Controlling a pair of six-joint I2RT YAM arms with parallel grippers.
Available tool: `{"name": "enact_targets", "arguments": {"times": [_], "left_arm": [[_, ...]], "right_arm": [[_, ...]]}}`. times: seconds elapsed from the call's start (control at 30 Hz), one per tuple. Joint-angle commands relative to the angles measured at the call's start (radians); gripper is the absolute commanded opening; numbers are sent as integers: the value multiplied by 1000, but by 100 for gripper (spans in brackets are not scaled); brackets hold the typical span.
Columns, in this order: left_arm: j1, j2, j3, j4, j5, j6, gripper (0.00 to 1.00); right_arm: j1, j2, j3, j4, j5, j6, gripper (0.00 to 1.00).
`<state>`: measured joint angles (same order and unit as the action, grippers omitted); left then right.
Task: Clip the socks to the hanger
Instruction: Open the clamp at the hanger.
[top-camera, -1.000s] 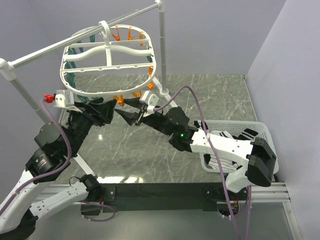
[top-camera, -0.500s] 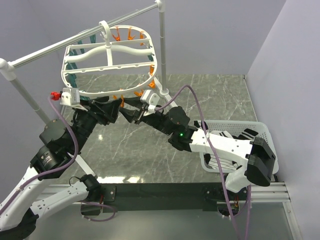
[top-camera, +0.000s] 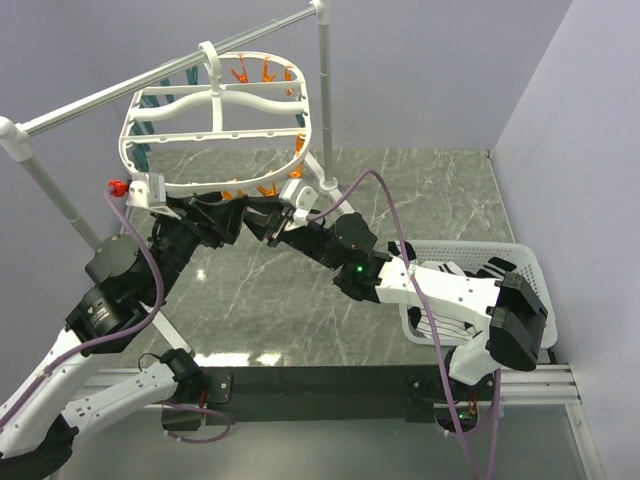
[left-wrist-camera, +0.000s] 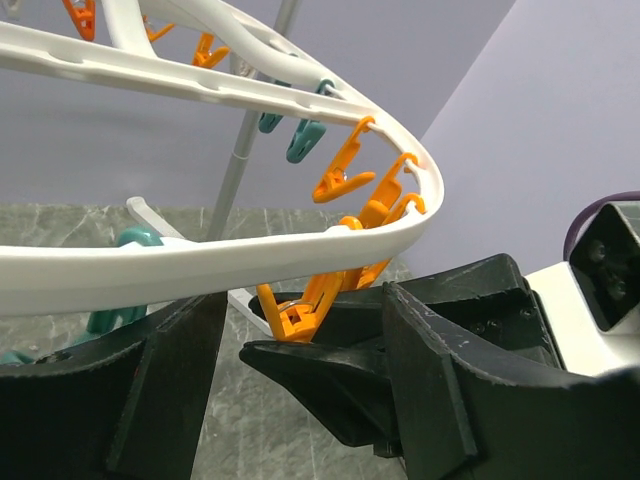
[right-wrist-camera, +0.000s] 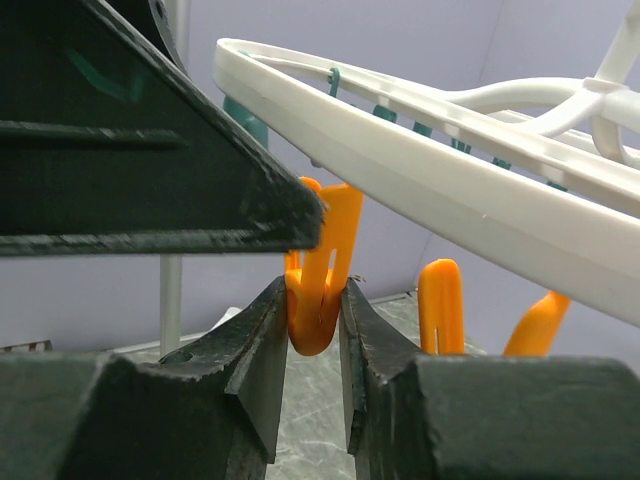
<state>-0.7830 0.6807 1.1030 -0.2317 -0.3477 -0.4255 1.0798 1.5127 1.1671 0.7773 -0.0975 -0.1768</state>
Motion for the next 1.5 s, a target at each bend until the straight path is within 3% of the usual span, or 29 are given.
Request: {"name": "enact_targets", "arguments": {"times": [0.0,0.33,1.47], "left_arm": [[2,31,9,23,-17,-18,68],[2,2,-37,80,-62,-90,63],[1,13,-32,132,-48,-121,57]], "right_arm": [[-1,-11,39,70,18,-4,22],[0,-16,36,57,44,-18,13],[60,23,80,2,232,-176,10]]}}
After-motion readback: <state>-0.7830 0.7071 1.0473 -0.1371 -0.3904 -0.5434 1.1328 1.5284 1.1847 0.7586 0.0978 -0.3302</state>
